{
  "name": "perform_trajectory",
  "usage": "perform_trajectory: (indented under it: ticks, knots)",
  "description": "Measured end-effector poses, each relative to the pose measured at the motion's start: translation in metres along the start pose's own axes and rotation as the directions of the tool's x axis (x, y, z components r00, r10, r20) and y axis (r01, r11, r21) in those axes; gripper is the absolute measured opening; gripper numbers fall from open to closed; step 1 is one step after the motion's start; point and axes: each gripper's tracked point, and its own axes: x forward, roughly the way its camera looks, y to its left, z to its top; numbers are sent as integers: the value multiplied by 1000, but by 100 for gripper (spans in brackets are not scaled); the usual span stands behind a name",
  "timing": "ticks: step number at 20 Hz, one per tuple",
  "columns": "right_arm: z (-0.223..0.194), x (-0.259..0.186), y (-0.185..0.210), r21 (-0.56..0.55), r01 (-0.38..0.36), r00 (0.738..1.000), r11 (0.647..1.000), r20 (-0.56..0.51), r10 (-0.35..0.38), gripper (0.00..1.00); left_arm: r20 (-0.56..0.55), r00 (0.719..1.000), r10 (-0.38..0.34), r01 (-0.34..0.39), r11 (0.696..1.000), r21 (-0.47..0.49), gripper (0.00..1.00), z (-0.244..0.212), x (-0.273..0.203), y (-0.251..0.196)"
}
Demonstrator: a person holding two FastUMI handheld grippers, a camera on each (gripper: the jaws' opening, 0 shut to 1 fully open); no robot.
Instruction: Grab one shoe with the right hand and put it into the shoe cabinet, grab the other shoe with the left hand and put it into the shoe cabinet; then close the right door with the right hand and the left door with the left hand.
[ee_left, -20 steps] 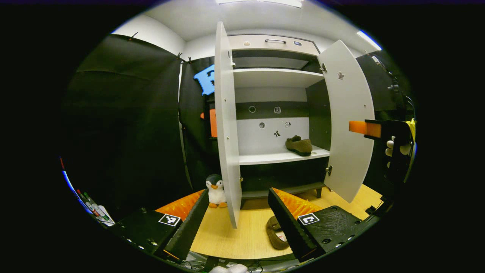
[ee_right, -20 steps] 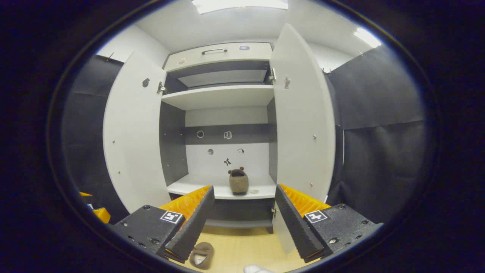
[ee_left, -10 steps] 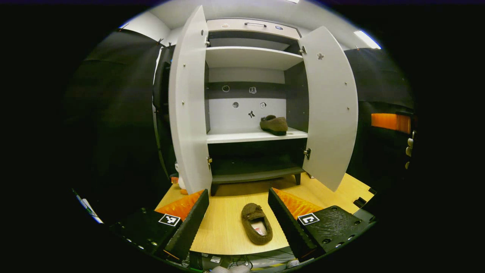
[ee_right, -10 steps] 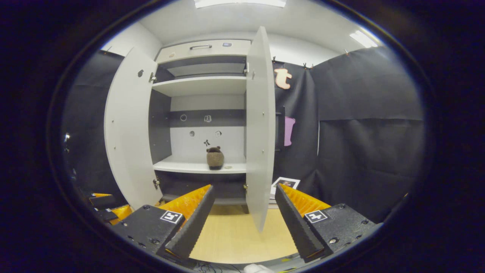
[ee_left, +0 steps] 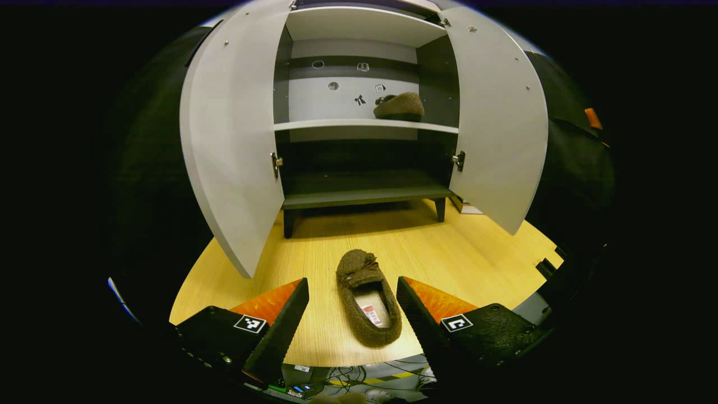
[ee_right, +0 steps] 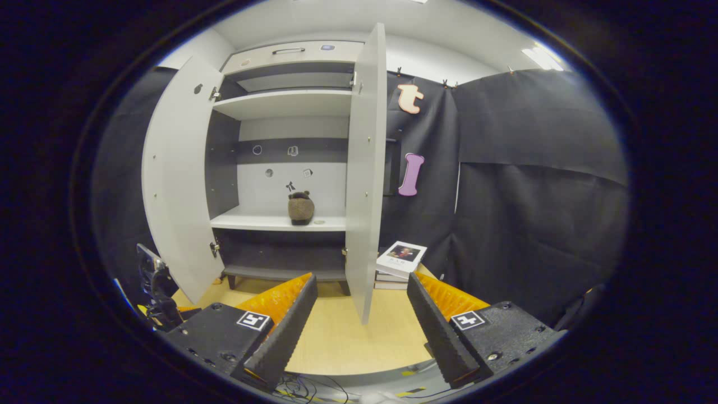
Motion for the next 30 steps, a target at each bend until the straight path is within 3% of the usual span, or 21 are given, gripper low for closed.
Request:
perform_trajectory:
  ticks: [8,18,20,21,23,24,25,26,30]
  knots:
    - [-8,24,-4,-7,36,998,999,-61,-36,100,-136,990,31,-35,999,-22,97,-49,81,22]
    - [-9,54,9,-14,41,995,999,-88,-42,100,-171,985,23,-22,1000,4,97,-58,153,27]
    - [-10,54,7,-16,46,995,999,-92,-47,100,-183,983,-17,15,1000,-14,89,-60,159,17]
    - [-9,54,6,-24,49,995,999,-87,-50,100,-191,981,-33,28,999,-25,63,-61,161,10]
    - [-6,55,5,-27,53,995,998,-79,-55,100,-196,980,31,-32,1000,0,41,-59,161,25]
    - [-5,55,7,-19,51,996,999,-77,-53,100,-198,980,29,-28,1000,8,29,-58,163,23]
    - [-4,56,7,-15,48,996,999,-74,-49,100,-212,976,42,-39,999,19,9,-59,162,25]
    - [-3,58,7,-14,47,996,999,-73,-48,100,-213,976,42,-39,999,20,4,-57,158,25]
    - [2,56,8,-6,38,998,999,-57,-38,100,-165,985,41,-43,999,-9,4,-20,139,28]
